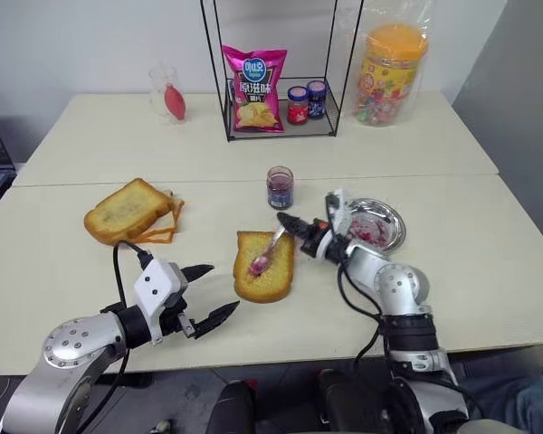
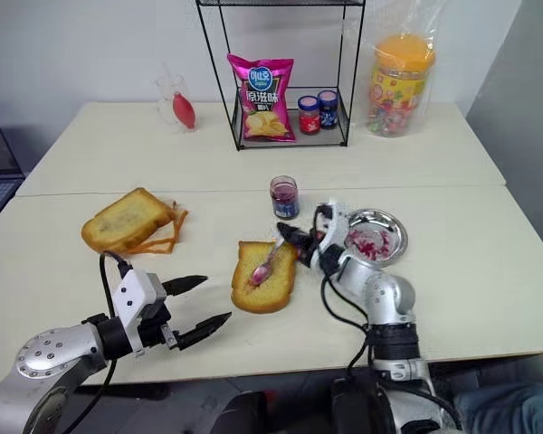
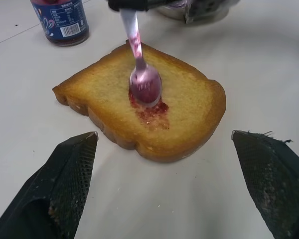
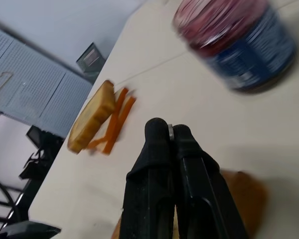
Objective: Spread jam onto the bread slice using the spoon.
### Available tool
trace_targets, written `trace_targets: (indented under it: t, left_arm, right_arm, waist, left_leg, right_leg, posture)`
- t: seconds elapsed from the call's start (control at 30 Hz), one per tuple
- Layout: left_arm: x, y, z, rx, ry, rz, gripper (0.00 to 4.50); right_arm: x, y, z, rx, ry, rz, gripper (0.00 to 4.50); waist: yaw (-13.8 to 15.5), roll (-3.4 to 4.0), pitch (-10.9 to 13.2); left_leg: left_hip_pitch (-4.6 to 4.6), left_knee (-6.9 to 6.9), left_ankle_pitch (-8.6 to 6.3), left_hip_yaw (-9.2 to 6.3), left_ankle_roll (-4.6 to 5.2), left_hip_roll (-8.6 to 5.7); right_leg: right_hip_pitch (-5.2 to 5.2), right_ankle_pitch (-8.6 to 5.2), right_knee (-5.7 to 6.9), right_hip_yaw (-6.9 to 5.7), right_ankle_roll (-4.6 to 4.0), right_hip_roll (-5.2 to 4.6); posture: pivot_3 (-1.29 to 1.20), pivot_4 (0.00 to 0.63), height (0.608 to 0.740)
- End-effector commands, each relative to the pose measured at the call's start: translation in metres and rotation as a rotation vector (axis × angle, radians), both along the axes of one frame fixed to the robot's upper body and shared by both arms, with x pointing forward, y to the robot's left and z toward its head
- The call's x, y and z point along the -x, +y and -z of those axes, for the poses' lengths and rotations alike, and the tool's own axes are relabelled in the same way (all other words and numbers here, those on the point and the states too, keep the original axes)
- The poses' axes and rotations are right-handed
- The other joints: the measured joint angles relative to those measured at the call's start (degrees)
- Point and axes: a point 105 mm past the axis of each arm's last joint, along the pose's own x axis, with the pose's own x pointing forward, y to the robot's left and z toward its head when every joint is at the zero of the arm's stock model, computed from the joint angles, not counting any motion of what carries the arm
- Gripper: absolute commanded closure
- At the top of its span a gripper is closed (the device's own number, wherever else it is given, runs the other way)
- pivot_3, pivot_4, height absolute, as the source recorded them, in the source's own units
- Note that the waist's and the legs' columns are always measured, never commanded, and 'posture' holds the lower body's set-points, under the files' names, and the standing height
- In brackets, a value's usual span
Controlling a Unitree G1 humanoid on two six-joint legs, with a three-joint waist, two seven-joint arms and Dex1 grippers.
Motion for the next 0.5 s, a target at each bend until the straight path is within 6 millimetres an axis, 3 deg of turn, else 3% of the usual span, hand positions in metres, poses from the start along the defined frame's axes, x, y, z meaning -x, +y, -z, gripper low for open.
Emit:
trace_targets:
  t: [0.03,0.17,0.3,0.43,0.5]
  left_arm:
    - [0.000,-0.005,-0.004,-0.001,-0.033,0.031,0.00]
    - [0.000,-0.004,-0.002,-0.002,-0.033,0.034,0.00]
    - [-0.002,-0.002,-0.002,-0.003,-0.039,0.029,0.00]
    - [-0.001,-0.002,-0.002,-0.001,-0.039,0.028,0.00]
    - [0.000,-0.002,0.000,-0.002,-0.036,0.029,0.00]
  right_arm:
    - [-0.009,-0.018,-0.010,-0.026,-0.012,0.061,4.49]
    - [-0.001,-0.017,-0.033,-0.086,-0.041,0.021,4.49]
    - [0.019,0.003,-0.049,-0.134,-0.054,-0.091,4.49]
    - [0.028,0.022,-0.048,-0.149,-0.035,-0.131,4.49]
    - [0.030,0.032,-0.038,-0.136,-0.006,-0.144,4.49]
  waist:
    - [-0.1,0.00,0.0]
    - [-0.2,0.02,0.0]
    - [-0.2,0.04,0.0]
    - [-0.3,0.04,0.0]
    - [-0.3,0.05,0.0]
  left_leg:
    - [0.01,0.00,0.00,0.00,0.00,0.00]
    - [0.01,-0.05,0.00,0.00,0.01,0.05]
    - [-0.03,-0.06,-0.01,-0.01,0.01,0.06]
    - [-0.02,-0.06,-0.01,-0.01,0.01,0.07]
    - [-0.01,-0.06,-0.01,-0.01,0.01,0.07]
  right_leg:
    - [0.00,0.00,0.00,0.00,0.00,0.00]
    - [-0.04,0.09,0.04,-0.01,0.16,0.04]
    - [-0.08,0.09,0.04,-0.01,0.16,0.05]
    - [-0.08,0.08,0.04,-0.02,0.15,0.06]
    - [-0.08,0.08,0.04,-0.01,0.14,0.06]
  posture:
    - [0.00,0.150,0.740]
    - [0.00,0.150,0.740]
    - [0.00,0.150,0.740]
    - [0.00,0.150,0.740]
    - [0.00,0.150,0.740]
